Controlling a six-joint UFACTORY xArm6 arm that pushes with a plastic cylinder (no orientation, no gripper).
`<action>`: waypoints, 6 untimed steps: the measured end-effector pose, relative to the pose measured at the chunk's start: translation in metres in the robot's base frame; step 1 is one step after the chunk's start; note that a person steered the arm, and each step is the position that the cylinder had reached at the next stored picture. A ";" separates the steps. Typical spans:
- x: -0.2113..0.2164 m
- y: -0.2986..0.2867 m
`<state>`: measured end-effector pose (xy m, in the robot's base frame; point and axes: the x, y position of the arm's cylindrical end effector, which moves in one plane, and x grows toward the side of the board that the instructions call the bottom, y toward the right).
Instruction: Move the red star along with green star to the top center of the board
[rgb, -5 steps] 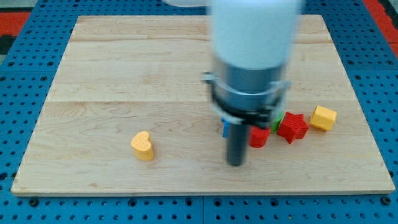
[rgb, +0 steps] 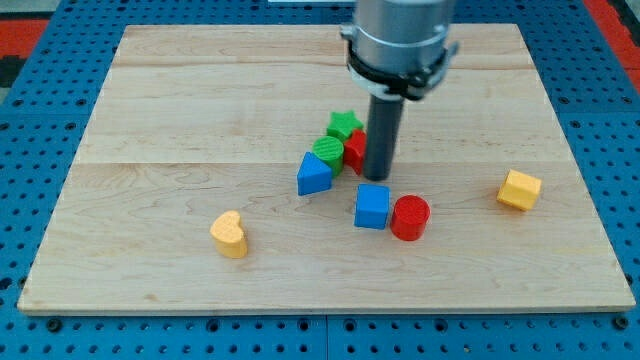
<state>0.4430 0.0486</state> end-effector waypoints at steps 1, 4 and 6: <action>-0.030 -0.028; -0.132 -0.073; -0.111 0.006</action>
